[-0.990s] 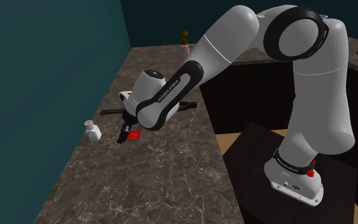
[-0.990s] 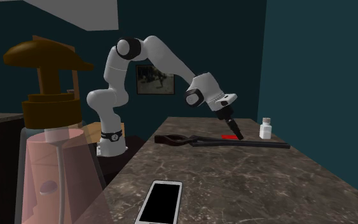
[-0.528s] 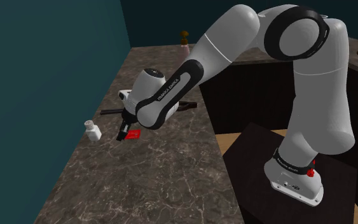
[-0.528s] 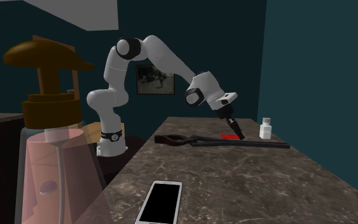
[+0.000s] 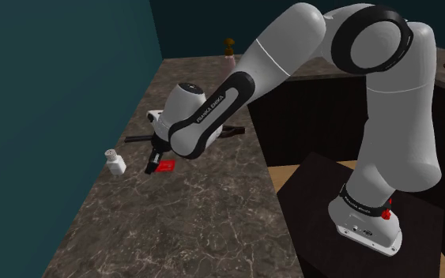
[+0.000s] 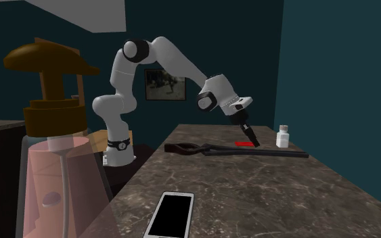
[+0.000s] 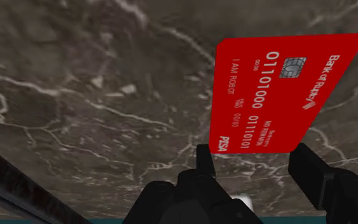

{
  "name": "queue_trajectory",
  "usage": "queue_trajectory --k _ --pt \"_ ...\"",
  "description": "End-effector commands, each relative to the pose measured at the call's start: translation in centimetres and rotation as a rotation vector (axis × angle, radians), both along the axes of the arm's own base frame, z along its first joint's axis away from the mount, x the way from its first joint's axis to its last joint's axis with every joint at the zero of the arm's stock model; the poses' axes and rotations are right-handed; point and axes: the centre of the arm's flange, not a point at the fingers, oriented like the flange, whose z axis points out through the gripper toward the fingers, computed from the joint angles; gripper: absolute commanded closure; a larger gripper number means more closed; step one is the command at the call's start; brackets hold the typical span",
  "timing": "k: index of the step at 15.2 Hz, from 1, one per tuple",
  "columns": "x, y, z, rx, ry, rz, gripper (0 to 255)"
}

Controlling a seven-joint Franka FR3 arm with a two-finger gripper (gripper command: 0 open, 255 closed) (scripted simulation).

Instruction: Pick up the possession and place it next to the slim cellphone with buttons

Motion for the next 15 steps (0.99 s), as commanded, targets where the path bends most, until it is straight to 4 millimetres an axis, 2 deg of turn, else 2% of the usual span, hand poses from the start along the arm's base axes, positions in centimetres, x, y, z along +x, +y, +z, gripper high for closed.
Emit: queue_trajectory --k 1,12,15 --pt "-0.1 0.0 1.0 -0.001 0.002 0.0 255" --pt "-0.1 0.0 6.6 -0.001 0.002 0.0 255" --pt "0.8 -3.8 6.6 -0.001 0.002 0.0 255"
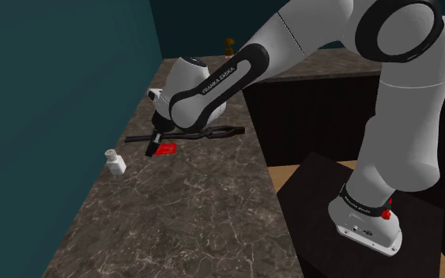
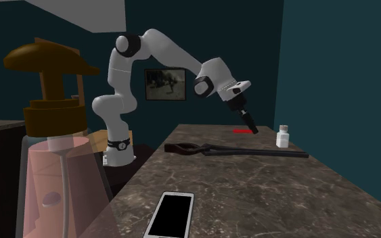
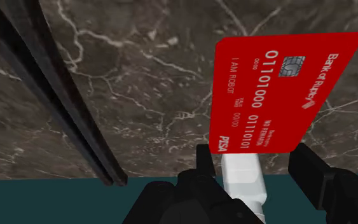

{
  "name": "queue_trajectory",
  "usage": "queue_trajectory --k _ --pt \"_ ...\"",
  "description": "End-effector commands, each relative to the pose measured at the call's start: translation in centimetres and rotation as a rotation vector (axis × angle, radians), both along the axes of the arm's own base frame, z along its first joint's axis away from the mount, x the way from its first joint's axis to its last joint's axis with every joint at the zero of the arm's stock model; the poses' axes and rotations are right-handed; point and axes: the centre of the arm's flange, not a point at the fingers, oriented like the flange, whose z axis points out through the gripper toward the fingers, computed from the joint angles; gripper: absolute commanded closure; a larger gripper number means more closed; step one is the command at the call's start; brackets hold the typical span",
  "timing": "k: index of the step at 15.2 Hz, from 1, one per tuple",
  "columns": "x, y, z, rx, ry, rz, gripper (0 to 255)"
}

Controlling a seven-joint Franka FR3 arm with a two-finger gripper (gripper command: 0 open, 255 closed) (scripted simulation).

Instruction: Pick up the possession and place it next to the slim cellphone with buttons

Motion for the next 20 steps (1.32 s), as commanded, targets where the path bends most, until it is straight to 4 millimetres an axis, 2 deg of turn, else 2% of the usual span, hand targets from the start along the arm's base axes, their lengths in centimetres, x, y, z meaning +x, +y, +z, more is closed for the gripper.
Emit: queue_trajectory --k 1,20 --pt "0.6 -2.5 0.3 0.0 0.0 0.001 255" --pt "6.3 -27.0 0.4 0.0 0.0 0.001 255"
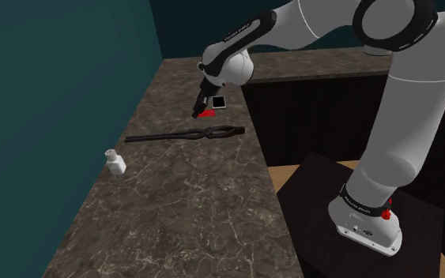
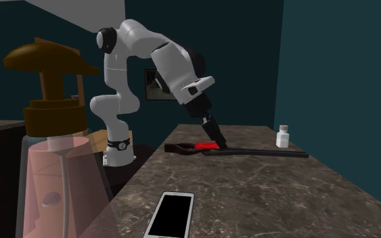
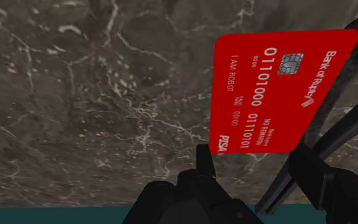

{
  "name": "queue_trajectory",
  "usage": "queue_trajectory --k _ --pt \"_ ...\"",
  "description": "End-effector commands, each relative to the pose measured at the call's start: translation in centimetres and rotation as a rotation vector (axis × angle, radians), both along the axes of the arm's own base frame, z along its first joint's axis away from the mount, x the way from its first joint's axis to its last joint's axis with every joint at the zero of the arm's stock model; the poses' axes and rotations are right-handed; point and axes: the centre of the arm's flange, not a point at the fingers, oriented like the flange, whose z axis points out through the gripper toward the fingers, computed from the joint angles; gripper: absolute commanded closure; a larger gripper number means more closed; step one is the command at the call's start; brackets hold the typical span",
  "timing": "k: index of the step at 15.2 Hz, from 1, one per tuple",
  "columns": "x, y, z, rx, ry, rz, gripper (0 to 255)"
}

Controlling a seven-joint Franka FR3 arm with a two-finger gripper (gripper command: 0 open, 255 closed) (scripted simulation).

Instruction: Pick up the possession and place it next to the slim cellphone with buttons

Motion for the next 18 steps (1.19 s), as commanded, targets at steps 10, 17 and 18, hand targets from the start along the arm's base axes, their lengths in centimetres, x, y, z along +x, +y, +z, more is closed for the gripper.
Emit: queue_trajectory --k 10,17,18 --pt "3.3 -14.2 0.1 0.0 -0.001 0.002 255" --pt "5.4 -23.2 0.1 0.0 -0.001 0.002 255" --pt "5.7 -24.5 0.1 0.0 -0.001 0.002 255"
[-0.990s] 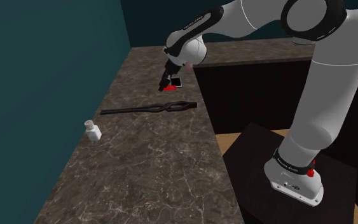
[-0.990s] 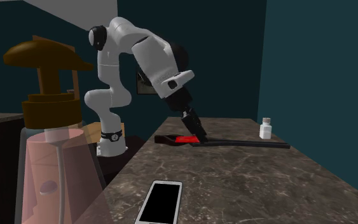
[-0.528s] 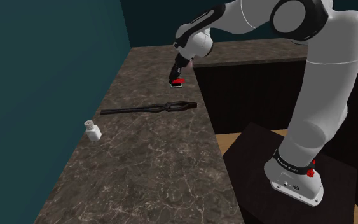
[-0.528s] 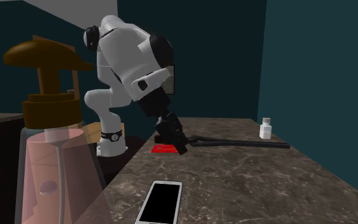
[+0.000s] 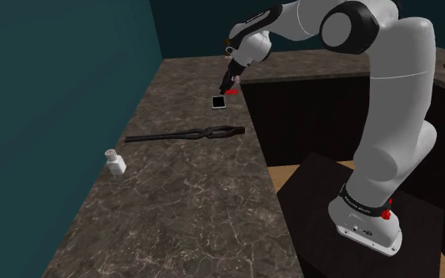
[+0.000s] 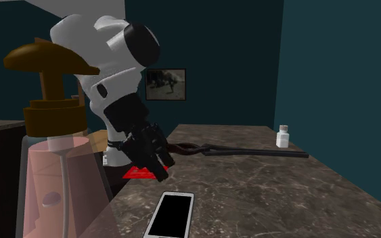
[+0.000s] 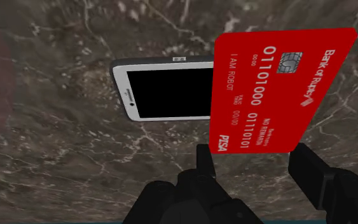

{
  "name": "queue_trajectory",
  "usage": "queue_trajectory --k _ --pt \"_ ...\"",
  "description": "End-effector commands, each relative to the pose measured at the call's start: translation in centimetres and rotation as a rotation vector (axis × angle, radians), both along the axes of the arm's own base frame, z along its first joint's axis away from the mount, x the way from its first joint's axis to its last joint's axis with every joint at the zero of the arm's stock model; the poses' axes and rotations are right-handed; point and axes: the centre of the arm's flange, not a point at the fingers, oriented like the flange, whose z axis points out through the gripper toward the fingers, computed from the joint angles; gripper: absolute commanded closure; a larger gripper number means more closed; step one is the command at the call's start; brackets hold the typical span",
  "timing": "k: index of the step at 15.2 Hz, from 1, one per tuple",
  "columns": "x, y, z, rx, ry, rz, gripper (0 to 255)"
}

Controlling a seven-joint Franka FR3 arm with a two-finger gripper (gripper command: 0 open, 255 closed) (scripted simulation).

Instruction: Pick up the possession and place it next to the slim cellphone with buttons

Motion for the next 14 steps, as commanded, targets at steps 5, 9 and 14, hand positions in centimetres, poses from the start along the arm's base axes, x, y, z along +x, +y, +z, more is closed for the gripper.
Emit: queue_trajectory --k 5,9,14 --pt "1.7 -7.9 -0.1 0.0 0.0 0.002 255" --pt "2.6 -11.8 -0.6 0.0 0.0 0.002 255" --pt "2.6 -11.8 -3.2 0.0 0.0 0.002 255"
